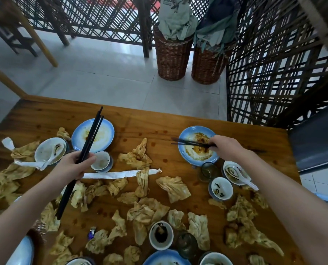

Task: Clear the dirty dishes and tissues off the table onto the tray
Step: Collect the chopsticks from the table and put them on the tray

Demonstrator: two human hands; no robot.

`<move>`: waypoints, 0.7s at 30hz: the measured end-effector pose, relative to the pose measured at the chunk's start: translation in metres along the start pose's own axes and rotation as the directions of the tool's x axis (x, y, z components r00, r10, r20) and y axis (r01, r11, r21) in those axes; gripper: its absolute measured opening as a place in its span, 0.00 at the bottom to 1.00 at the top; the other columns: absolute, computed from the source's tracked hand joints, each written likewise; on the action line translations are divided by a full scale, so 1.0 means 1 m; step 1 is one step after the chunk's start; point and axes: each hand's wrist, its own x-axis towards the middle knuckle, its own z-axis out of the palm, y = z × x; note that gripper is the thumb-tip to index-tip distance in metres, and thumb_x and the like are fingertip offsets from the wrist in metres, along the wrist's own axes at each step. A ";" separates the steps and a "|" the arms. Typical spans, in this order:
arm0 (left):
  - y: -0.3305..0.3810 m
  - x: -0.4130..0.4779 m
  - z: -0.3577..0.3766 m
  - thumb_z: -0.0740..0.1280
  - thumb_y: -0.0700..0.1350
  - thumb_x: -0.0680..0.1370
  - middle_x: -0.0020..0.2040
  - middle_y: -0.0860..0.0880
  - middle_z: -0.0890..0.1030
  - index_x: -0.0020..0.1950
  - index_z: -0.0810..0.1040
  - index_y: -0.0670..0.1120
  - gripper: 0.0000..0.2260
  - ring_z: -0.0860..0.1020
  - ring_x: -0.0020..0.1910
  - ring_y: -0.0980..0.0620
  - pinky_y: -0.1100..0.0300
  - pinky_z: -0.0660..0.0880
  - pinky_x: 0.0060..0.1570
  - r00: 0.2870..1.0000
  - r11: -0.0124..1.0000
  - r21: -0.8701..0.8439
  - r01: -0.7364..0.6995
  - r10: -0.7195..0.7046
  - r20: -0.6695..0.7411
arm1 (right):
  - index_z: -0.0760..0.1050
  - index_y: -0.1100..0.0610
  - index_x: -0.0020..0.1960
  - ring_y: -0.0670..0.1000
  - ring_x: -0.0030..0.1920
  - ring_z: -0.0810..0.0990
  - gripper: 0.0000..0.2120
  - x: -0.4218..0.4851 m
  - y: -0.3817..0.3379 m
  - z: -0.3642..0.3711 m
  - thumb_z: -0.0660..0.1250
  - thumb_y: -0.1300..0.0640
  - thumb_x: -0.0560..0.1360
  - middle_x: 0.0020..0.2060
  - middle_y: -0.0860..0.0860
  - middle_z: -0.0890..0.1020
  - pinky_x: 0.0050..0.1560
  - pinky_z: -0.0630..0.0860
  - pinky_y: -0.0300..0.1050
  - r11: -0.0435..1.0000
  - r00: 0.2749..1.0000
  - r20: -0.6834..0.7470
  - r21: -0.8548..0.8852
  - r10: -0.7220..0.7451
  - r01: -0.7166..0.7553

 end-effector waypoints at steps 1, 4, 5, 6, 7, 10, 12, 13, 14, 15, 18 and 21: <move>0.000 -0.002 -0.002 0.71 0.52 0.72 0.30 0.50 0.70 0.50 0.80 0.45 0.12 0.67 0.24 0.55 0.62 0.67 0.24 1.000 1.000 -0.006 -0.005 0.005 -0.002 | 0.71 0.49 0.53 0.51 0.42 0.76 0.03 -0.003 -0.002 -0.006 0.60 0.52 0.80 0.46 0.49 0.78 0.38 0.72 0.45 1.000 0.999 -0.051 0.008 0.003 -0.003; 0.003 -0.007 -0.007 0.71 0.55 0.70 0.37 0.45 0.72 0.49 0.80 0.46 0.14 0.68 0.27 0.53 0.60 0.67 0.26 1.000 1.000 -0.017 -0.019 0.018 -0.015 | 0.68 0.51 0.53 0.52 0.37 0.77 0.04 -0.015 -0.015 -0.028 0.57 0.52 0.81 0.40 0.49 0.79 0.32 0.71 0.48 0.999 0.976 -0.219 0.038 0.010 -0.001; 0.004 -0.009 -0.009 0.71 0.55 0.70 0.38 0.45 0.72 0.50 0.80 0.46 0.15 0.68 0.27 0.53 0.60 0.67 0.26 1.000 0.999 -0.020 -0.027 0.027 -0.016 | 0.69 0.51 0.53 0.53 0.37 0.77 0.05 -0.019 -0.020 -0.037 0.57 0.51 0.81 0.39 0.49 0.78 0.33 0.72 0.48 0.998 0.963 -0.268 0.068 0.024 -0.006; 0.006 -0.012 -0.010 0.71 0.55 0.71 0.39 0.45 0.73 0.50 0.80 0.46 0.15 0.67 0.27 0.54 0.61 0.66 0.25 0.999 0.999 -0.024 -0.034 0.034 -0.015 | 0.70 0.51 0.54 0.53 0.38 0.78 0.06 -0.023 -0.025 -0.044 0.56 0.51 0.81 0.39 0.48 0.78 0.34 0.71 0.47 0.994 0.950 -0.308 0.106 0.051 -0.019; 0.008 -0.019 -0.012 0.71 0.55 0.72 0.39 0.45 0.74 0.50 0.80 0.45 0.15 0.67 0.26 0.54 0.61 0.65 0.25 0.999 0.999 -0.024 -0.047 0.047 -0.012 | 0.70 0.50 0.54 0.53 0.39 0.78 0.07 -0.031 -0.032 -0.050 0.56 0.50 0.81 0.39 0.47 0.78 0.35 0.70 0.47 0.990 0.938 -0.337 0.136 0.085 -0.041; 0.012 -0.026 -0.009 0.69 0.52 0.76 0.33 0.47 0.71 0.52 0.78 0.44 0.13 0.65 0.25 0.55 0.62 0.64 0.24 0.997 0.997 -0.026 -0.075 0.075 -0.001 | 0.72 0.50 0.52 0.50 0.39 0.76 0.08 -0.042 -0.042 -0.059 0.56 0.48 0.81 0.39 0.46 0.77 0.35 0.68 0.46 0.957 0.940 -0.278 0.261 0.199 -0.125; 0.016 -0.037 -0.010 0.68 0.50 0.77 0.30 0.48 0.68 0.52 0.78 0.43 0.11 0.64 0.24 0.54 0.61 0.64 0.24 0.996 0.994 -0.047 -0.094 0.095 0.005 | 0.75 0.54 0.48 0.45 0.32 0.73 0.11 -0.059 -0.051 -0.055 0.58 0.48 0.80 0.33 0.45 0.75 0.31 0.64 0.42 0.890 0.947 -0.228 0.443 0.228 -0.108; 0.017 -0.044 -0.011 0.68 0.49 0.77 0.30 0.48 0.68 0.52 0.78 0.43 0.10 0.64 0.24 0.54 0.61 0.64 0.24 0.995 0.993 -0.058 -0.101 0.101 0.006 | 0.76 0.57 0.47 0.42 0.28 0.70 0.13 -0.070 -0.059 -0.054 0.59 0.49 0.80 0.30 0.45 0.74 0.30 0.63 0.40 0.836 0.945 -0.223 0.543 0.238 -0.082; 0.019 -0.052 -0.013 0.68 0.48 0.77 0.30 0.49 0.68 0.52 0.78 0.43 0.10 0.64 0.24 0.54 0.61 0.64 0.25 0.994 0.992 -0.064 -0.106 0.107 0.002 | 0.77 0.59 0.46 0.40 0.25 0.68 0.15 -0.083 -0.066 -0.053 0.59 0.49 0.80 0.28 0.45 0.72 0.29 0.63 0.38 0.778 0.940 -0.232 0.626 0.251 -0.053; 0.020 -0.058 -0.016 0.68 0.48 0.77 0.30 0.49 0.68 0.52 0.78 0.43 0.09 0.64 0.24 0.54 0.61 0.64 0.25 0.993 0.991 -0.072 -0.114 0.115 0.000 | 0.78 0.59 0.45 0.40 0.25 0.68 0.15 -0.096 -0.073 -0.052 0.59 0.50 0.80 0.27 0.45 0.71 0.30 0.64 0.38 0.725 0.931 -0.244 0.689 0.271 -0.030; 0.021 -0.080 -0.019 0.68 0.48 0.78 0.29 0.51 0.68 0.53 0.77 0.43 0.09 0.64 0.24 0.54 0.62 0.64 0.24 0.990 0.983 -0.129 -0.134 0.138 0.027 | 0.77 0.59 0.45 0.45 0.29 0.74 0.14 -0.134 -0.097 -0.040 0.59 0.50 0.81 0.26 0.46 0.74 0.36 0.74 0.43 0.512 0.917 -0.155 0.857 0.367 -0.061; 0.021 -0.103 -0.020 0.68 0.48 0.78 0.30 0.50 0.67 0.53 0.76 0.43 0.09 0.64 0.25 0.54 0.62 0.65 0.24 0.986 0.975 -0.160 -0.154 0.163 0.044 | 0.73 0.62 0.51 0.48 0.23 0.72 0.14 -0.175 -0.120 -0.027 0.58 0.51 0.81 0.26 0.50 0.72 0.26 0.71 0.43 0.197 0.937 0.019 0.976 0.350 -0.093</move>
